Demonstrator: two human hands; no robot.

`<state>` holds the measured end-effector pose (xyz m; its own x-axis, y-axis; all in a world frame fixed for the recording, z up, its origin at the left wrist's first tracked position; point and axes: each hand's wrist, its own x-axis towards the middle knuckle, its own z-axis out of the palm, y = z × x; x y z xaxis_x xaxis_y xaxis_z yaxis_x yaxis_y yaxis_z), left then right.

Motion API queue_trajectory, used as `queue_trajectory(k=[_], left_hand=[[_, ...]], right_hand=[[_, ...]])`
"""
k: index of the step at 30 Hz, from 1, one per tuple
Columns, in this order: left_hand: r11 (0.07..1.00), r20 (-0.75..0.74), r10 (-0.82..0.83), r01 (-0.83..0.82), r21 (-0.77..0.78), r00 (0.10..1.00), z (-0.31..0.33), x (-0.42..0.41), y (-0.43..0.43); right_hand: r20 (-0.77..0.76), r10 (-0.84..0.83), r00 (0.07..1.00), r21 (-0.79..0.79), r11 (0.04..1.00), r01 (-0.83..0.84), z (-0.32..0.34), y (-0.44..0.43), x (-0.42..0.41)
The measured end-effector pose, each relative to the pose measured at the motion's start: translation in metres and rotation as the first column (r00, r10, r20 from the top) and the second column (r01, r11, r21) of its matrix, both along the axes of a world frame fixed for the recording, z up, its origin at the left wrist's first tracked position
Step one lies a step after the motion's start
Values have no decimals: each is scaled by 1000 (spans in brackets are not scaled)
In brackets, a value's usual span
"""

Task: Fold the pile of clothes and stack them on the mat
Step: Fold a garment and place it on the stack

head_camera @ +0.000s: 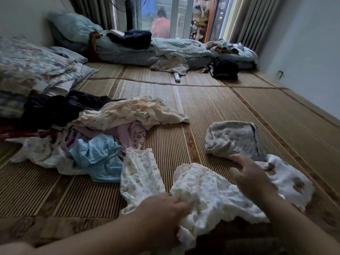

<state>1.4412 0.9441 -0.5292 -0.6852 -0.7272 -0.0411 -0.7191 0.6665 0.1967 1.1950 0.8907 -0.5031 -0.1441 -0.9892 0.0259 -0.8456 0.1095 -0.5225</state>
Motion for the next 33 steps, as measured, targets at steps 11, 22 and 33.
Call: queue_trajectory(k=[11, 22, 33], left_hand=[[670, -415, 410, 42, 742, 812, 17, 26, -19], [697, -578, 417, 161, 699, 702, 133, 5, -88], [859, -234, 337, -196, 474, 912, 177, -51, -60]], right_hand=[[245, 184, 952, 180, 956, -231, -22, -44, 58], [683, 576, 449, -350, 797, -492, 199, -12, 47], [742, 665, 84, -486, 620, -615, 248, 1, 33]])
